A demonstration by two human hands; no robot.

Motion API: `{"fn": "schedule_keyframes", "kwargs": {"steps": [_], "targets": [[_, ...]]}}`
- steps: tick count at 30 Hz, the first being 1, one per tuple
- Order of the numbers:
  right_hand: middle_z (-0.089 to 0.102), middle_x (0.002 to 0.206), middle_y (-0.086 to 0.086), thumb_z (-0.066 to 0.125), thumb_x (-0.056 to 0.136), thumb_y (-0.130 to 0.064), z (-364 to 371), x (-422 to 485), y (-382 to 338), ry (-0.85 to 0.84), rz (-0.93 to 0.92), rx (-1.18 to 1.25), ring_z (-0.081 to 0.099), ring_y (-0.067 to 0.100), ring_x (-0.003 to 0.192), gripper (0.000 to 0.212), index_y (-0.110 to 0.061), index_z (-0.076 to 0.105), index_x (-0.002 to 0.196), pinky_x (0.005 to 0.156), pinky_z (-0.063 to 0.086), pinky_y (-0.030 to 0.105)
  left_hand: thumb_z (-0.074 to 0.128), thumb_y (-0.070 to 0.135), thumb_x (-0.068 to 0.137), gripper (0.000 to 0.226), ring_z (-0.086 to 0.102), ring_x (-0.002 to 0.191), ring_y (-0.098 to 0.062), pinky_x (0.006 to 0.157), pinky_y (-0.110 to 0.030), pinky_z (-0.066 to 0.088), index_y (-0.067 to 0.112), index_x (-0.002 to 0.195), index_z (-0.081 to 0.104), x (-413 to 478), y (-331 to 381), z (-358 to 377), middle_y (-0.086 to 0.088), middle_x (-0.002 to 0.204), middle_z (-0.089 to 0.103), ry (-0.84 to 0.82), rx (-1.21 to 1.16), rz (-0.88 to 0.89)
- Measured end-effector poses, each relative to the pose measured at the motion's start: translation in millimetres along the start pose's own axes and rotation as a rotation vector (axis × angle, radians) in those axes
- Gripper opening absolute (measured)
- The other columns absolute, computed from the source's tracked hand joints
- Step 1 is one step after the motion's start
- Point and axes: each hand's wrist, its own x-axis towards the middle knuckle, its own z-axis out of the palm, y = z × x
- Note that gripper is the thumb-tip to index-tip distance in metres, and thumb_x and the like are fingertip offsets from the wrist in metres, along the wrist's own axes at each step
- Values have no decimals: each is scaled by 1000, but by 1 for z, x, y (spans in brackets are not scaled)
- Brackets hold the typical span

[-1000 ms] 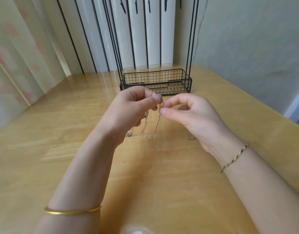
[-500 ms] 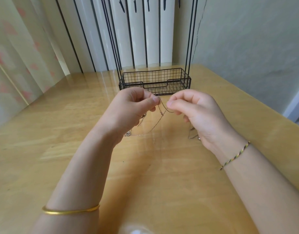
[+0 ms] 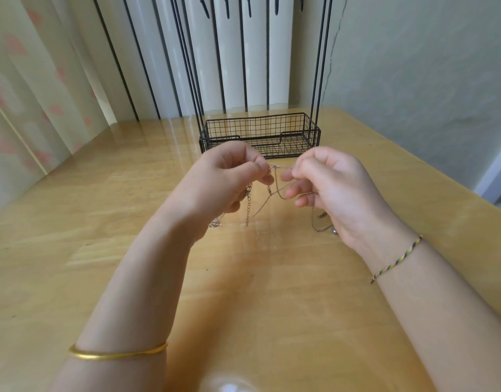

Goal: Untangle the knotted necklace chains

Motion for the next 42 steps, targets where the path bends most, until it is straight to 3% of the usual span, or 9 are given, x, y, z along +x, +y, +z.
{"fn": "schedule_keyframes", "kwargs": {"steps": [7,14,21,35,42], "targets": [[66,65,5,47,85,-1,1,-2,-2,-107,61,4,55,13,48,19,-11,52,71,47,39,23,54,9,94,12,29,41,-7,41,-17,24,13,83,54,0,1,1,-2,70,69,20,-128,-26],[64,62,2,46,84,-4,0,-1,-1,-58,42,-26,50,11,48,17,-12,52,70,46,35,22,58,12,93,15,33,41,-4,41,-17,28,15,78,59,1,-1,2,4,62,61,32,-69,-38],[68,72,-2,47,85,-4,0,-1,0,8,-44,-82,54,6,65,19,-14,52,70,59,39,16,60,14,92,12,35,41,-3,42,-16,32,14,80,61,2,-4,1,5,64,63,8,-27,-74],[61,54,-1,44,91,-2,-1,-1,-4,-21,54,186,47,11,43,19,-14,44,76,40,30,22,65,5,87,10,41,44,-2,44,-15,34,14,84,66,4,-8,2,4,68,68,-5,-18,-100],[51,49,-5,49,91,-7,-2,-2,-4,2,57,114,37,10,39,16,-16,46,78,39,27,20,66,0,85,14,41,41,-2,42,-15,33,14,85,65,4,-6,3,1,69,72,7,-9,-111]]}}
